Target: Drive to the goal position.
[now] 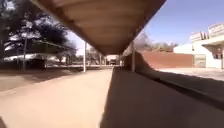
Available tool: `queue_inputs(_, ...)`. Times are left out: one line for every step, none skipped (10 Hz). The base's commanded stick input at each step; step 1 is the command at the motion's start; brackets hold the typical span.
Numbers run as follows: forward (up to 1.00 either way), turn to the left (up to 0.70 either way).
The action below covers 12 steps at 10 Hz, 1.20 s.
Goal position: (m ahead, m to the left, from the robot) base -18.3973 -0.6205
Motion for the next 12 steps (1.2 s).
queue_inputs(0.0, 0.85)
queue_inputs(0.0, 0.85)
queue_inputs(0.0, 0.85)
queue_inputs(0.0, 0.85)
queue_inputs(0.0, 0.85)
queue_inputs(0.0, 0.85)
queue_inputs(0.0, 0.85)
queue_inputs(0.0, 0.85)
queue_inputs(0.0, 0.85)
queue_inputs(0.0, 0.85)
queue_inputs(0.0, 0.85)
queue_inputs(0.0, 0.85)
